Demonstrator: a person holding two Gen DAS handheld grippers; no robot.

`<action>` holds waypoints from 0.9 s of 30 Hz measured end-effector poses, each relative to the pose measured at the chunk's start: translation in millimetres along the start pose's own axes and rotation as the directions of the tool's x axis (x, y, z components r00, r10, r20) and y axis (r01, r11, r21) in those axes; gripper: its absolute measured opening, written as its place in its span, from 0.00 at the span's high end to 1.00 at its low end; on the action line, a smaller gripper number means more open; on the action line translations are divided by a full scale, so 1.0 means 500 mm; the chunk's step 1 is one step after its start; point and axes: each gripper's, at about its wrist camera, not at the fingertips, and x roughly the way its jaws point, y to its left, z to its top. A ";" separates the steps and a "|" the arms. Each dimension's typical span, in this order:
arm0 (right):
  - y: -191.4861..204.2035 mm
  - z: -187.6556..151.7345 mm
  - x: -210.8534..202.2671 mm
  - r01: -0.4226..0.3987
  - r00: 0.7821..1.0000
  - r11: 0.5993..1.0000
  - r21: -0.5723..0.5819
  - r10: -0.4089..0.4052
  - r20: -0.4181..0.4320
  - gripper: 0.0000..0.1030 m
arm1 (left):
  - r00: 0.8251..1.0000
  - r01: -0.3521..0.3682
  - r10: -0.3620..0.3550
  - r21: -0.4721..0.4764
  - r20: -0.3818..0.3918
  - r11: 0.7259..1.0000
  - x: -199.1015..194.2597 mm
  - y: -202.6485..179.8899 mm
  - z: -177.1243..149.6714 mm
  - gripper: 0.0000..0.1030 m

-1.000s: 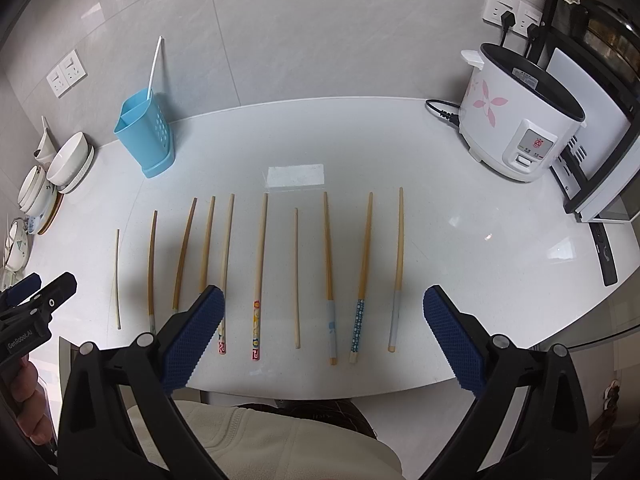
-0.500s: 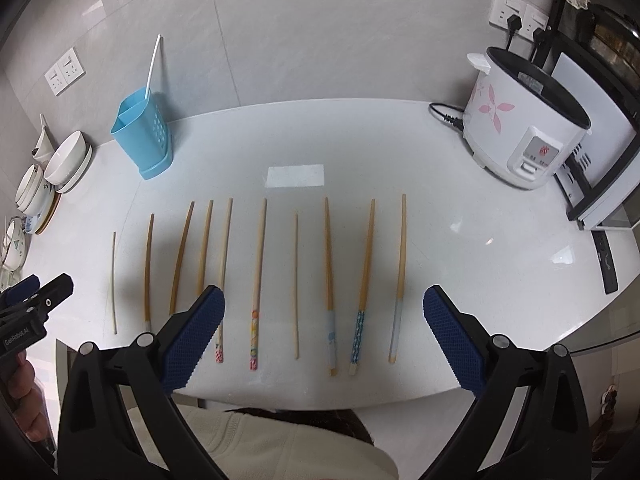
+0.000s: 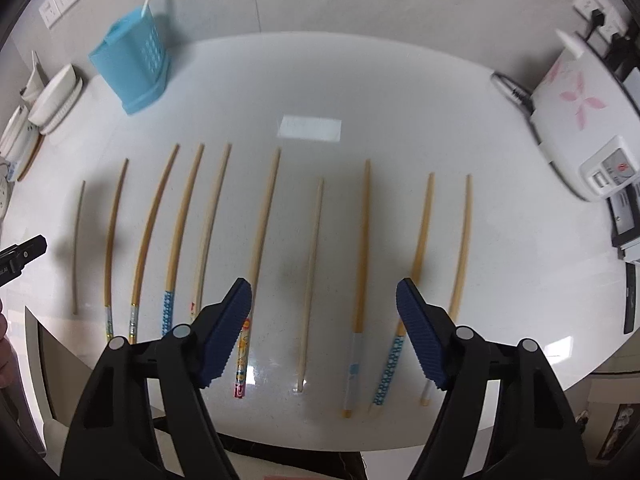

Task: Organize utensils
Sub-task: 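Close the left tool on a plain chopstick while the right tool grasps another plain chopstick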

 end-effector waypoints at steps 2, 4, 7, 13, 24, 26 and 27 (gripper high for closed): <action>0.004 0.002 0.021 -0.021 0.999 1.000 0.000 0.021 -0.031 0.36 | 0.999 -0.002 0.001 -0.005 -0.038 1.000 0.029 0.010 0.002 0.12; 0.003 0.007 0.043 -0.034 0.997 0.999 0.019 0.035 -0.066 0.40 | 0.997 0.005 -0.006 -0.012 -0.073 1.000 0.057 0.016 0.004 0.13; 0.002 0.012 0.070 -0.036 0.992 0.999 0.035 0.040 -0.117 0.51 | 0.993 -0.009 0.008 -0.006 -0.116 1.000 0.093 0.019 0.013 0.20; 0.012 0.024 0.096 -0.025 0.986 0.999 0.032 0.030 -0.165 0.61 | 0.988 -0.005 0.006 0.005 -0.153 1.000 0.121 0.022 0.034 0.27; 0.042 0.040 0.158 -0.001 0.971 1.000 0.025 0.007 -0.238 0.83 | 0.978 0.025 -0.017 0.034 -0.209 0.999 0.141 0.020 0.062 0.68; 0.048 0.041 0.165 0.008 0.971 1.000 0.022 -0.002 -0.239 0.85 | 0.975 0.026 -0.014 0.048 -0.221 0.999 0.139 0.018 0.064 0.81; 0.053 0.043 0.168 0.014 0.971 1.000 0.015 -0.011 -0.238 0.87 | 0.973 0.021 -0.009 0.051 -0.229 0.998 0.139 0.008 0.063 0.94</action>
